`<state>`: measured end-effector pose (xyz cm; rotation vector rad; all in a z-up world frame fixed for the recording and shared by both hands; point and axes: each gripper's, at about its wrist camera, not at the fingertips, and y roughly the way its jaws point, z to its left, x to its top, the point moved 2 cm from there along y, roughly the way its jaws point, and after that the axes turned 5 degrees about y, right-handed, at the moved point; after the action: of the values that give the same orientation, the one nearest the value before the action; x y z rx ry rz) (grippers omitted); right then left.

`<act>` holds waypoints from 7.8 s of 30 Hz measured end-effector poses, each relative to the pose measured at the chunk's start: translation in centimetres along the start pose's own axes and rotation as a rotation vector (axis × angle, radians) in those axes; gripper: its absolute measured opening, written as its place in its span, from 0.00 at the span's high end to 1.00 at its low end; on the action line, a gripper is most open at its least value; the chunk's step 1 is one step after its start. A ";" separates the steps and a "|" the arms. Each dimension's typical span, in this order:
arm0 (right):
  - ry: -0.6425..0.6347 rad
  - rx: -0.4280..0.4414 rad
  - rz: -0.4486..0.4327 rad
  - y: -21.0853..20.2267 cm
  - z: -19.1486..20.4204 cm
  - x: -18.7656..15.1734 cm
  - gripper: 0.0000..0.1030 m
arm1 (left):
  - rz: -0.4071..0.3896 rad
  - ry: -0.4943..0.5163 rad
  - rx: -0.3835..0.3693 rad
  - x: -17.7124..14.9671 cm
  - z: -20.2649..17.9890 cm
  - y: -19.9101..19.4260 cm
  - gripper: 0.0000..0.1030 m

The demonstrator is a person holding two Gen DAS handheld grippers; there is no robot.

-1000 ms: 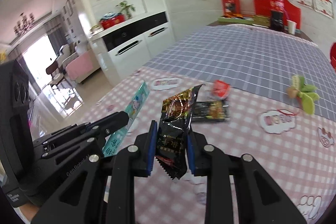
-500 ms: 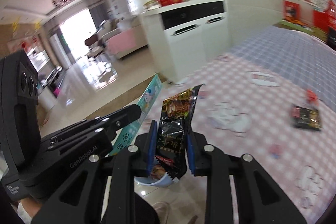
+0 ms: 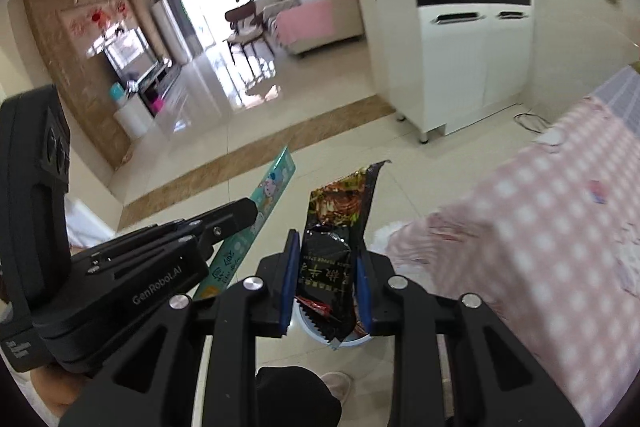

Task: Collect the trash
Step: 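Carry both items over the blue wastebasket and open both grippers to drop them, then move both tools back over the table toward the remaining items, then grasp the red wrapper and black packet with the left gripper while the right grasps the green plush toy, then carry both items over the wastebasket and open both grippers to drop them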

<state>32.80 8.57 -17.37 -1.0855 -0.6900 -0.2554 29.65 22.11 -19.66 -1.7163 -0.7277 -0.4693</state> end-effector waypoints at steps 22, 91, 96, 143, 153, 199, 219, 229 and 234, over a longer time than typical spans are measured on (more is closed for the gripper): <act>0.031 -0.026 0.145 10.3 -1.7 0.1 0.76 | 0.150 -0.046 0.131 -1.0 5.1 7.6 0.42; 0.336 -0.471 -0.325 -24.6 -27.6 -7.5 0.46 | 0.005 0.448 -0.268 -3.3 -34.9 -0.1 0.37; 0.449 -0.546 -0.354 -28.7 -33.8 -10.7 0.44 | 0.045 0.512 -0.335 -4.8 -42.0 1.3 0.36; 0.584 -0.590 -0.347 -33.2 -44.4 -12.8 0.95 | 0.081 0.517 -0.363 -3.8 -50.5 5.9 0.77; 0.454 -0.458 -0.391 -31.8 -36.3 -7.9 0.95 | 0.010 0.437 -0.353 -1.5 -44.1 1.8 0.78; -0.063 0.048 -0.037 -0.1 3.9 1.8 0.94 | -0.007 -0.131 0.070 2.4 3.4 -0.9 0.78; -0.043 0.019 0.124 10.5 2.9 0.5 0.94 | 0.162 -0.188 0.092 -0.3 7.7 7.3 0.77; -0.024 0.008 0.146 12.5 2.1 0.6 0.94 | 0.224 -0.214 0.089 -0.5 7.8 9.6 0.47; -0.013 0.003 0.151 13.0 1.3 0.8 0.94 | 0.218 -0.213 0.108 -0.5 8.1 9.6 0.41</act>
<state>39.60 15.79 -25.88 -1.1312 -0.6165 -0.1175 35.34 28.28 -28.99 -1.7354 -0.6939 -0.0958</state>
